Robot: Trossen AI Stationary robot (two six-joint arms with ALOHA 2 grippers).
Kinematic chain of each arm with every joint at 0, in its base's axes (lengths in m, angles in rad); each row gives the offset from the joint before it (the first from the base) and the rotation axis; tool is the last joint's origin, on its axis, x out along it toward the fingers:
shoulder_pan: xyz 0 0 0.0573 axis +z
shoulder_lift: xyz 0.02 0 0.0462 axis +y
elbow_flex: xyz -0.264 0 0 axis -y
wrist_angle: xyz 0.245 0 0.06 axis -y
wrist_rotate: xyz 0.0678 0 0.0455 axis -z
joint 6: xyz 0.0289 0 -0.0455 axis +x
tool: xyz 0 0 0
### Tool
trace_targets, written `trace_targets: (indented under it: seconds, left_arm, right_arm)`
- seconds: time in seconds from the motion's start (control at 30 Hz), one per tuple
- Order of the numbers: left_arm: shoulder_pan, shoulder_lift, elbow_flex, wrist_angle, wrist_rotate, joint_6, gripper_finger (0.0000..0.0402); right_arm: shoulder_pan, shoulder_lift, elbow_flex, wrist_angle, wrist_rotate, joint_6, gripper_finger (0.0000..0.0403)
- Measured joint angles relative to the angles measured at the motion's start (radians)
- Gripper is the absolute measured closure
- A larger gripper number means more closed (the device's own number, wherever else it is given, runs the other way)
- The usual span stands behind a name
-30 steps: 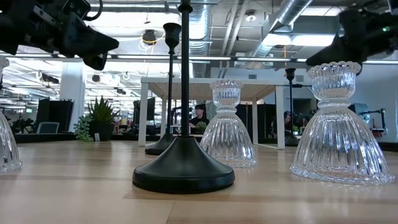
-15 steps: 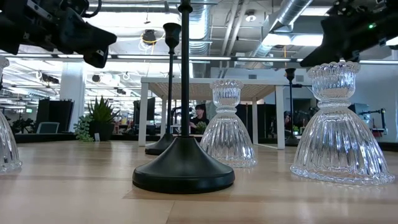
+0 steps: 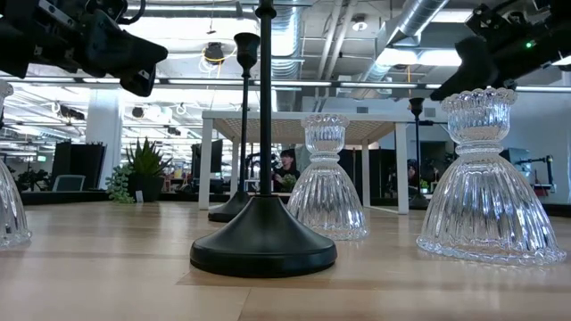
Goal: Pick & Place candle stick holders
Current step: Put the top black candle holder on the shelf
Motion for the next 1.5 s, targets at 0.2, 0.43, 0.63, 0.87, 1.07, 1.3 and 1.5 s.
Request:
trace_targets:
  seconds: [0.2, 0.43, 0.63, 0.87, 1.07, 1.3, 1.5]
  left_arm:
    - [0.0, 0.0, 0.0, 0.0, 0.0, 0.0, 0.0398]
    - [0.0, 0.001, 0.0, 0.0, 0.0, 0.0, 0.0398]
    - [0.0, 0.001, 0.0, 0.0, 0.0, 0.0, 0.0398]
    - [0.0, 0.001, 0.0, -0.001, 0.0, 0.0, 0.0398]
    - [0.0, 0.001, 0.0, -0.001, 0.0, 0.0, 0.0398]
    - [0.0, 0.001, 0.0, -0.002, 0.0, 0.0, 0.0398]
    - [0.0, 0.001, 0.0, -0.001, 0.0, 0.0, 0.0398]
  right_arm:
    - [-0.027, 0.02, 0.0, 0.001, 0.002, 0.005, 0.0403]
    - [-0.145, 0.019, -0.032, -0.001, 0.005, 0.05, 0.0399]
    - [-0.222, 0.019, -0.047, -0.001, -0.054, 0.05, 0.0335]
    - [-0.277, 0.026, -0.047, -0.002, -0.102, 0.05, 0.0229]
    - [-0.347, 0.084, -0.048, -0.004, -0.2, 0.069, 0.0197]
    - [-0.456, 0.197, -0.048, 0.013, -0.227, 0.065, 0.0218]
    - [-0.545, 0.277, -0.048, 0.153, -0.306, -0.05, 0.0237]
